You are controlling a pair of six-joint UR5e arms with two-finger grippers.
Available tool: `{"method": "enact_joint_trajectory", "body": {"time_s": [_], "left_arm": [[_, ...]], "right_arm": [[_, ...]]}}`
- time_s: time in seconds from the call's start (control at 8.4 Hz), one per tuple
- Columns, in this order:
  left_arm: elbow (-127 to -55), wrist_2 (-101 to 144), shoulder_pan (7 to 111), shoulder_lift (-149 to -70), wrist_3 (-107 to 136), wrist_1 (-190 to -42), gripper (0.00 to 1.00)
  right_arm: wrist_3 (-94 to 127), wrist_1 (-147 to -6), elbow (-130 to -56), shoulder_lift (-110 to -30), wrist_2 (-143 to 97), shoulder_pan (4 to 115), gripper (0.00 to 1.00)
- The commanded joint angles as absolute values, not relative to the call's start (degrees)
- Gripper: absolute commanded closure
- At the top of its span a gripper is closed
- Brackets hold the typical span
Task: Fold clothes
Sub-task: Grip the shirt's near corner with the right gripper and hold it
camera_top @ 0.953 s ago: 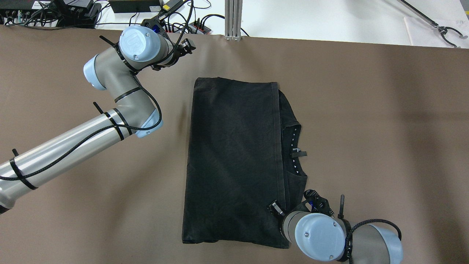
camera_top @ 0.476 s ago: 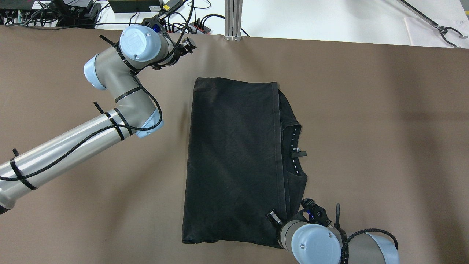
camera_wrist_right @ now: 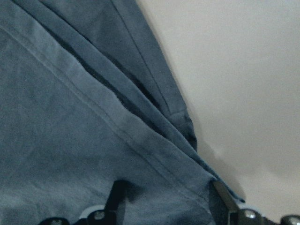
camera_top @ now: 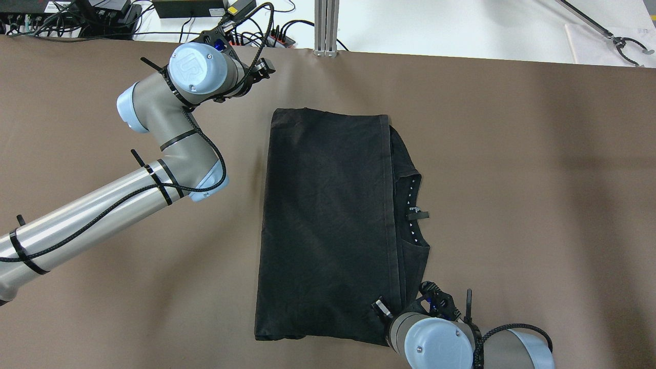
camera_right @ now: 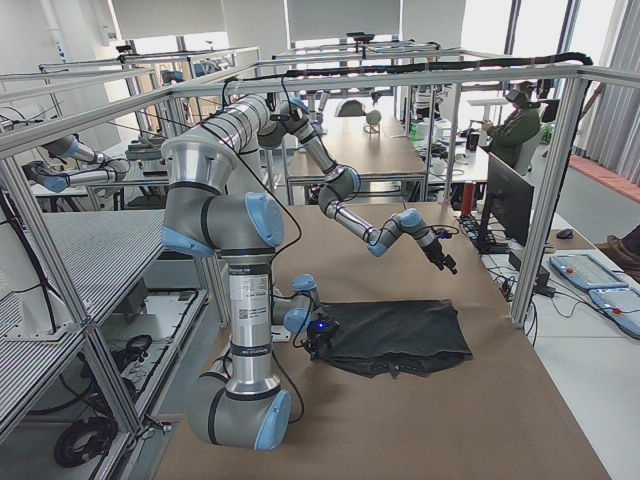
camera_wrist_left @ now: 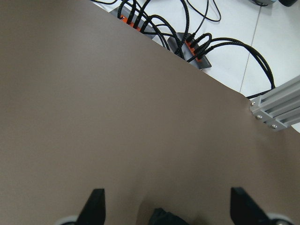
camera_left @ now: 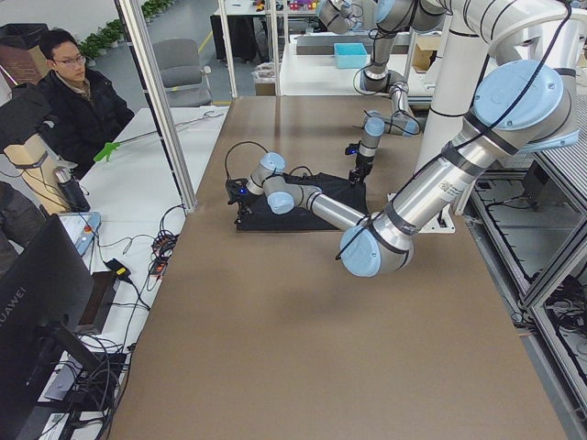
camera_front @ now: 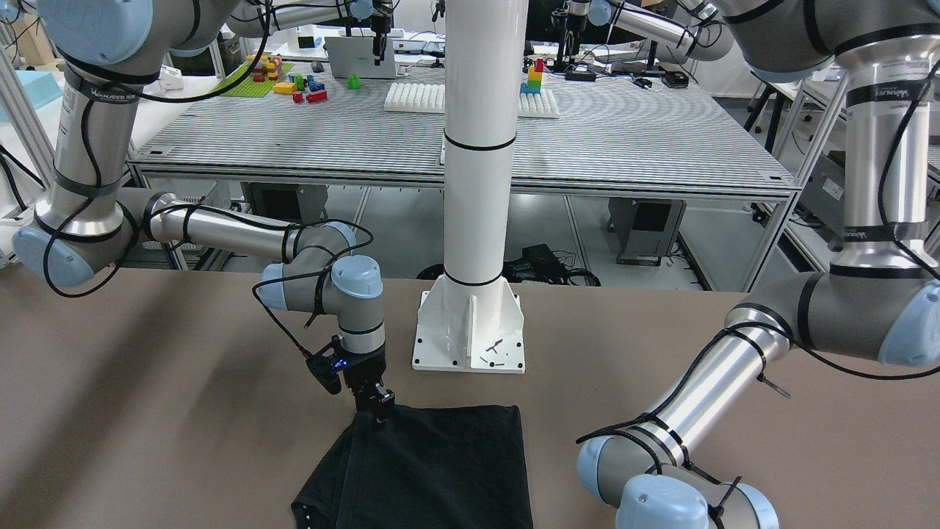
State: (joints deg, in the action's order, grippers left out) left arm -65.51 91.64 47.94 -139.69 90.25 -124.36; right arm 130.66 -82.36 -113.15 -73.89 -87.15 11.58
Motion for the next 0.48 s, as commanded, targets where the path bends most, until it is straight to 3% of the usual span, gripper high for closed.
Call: {"method": "enact_joint_trajectory", "body": {"time_s": [0.0, 0.12, 0.24, 0.36], "left_arm": [[-66.45, 91.58, 47.81, -138.96, 90.26, -124.01, 0.06], [-66.45, 91.58, 47.81, -138.96, 90.26, -124.01, 0.06], [-66.53, 91.50, 47.81, -138.96, 90.26, -124.01, 0.06], [-66.53, 91.49, 47.81, -138.96, 90.26, -124.01, 0.06]], "right_arm": [[130.61, -82.27, -112.85, -74.00, -87.10, 11.51, 0.36], [130.52, -82.18, -112.76, -74.00, -87.19, 11.51, 0.39], [130.34, -82.18, -112.85, -73.92, -87.27, 11.69, 0.55], [130.52, -82.09, -112.76, -73.92, -87.19, 11.60, 0.82]]}}
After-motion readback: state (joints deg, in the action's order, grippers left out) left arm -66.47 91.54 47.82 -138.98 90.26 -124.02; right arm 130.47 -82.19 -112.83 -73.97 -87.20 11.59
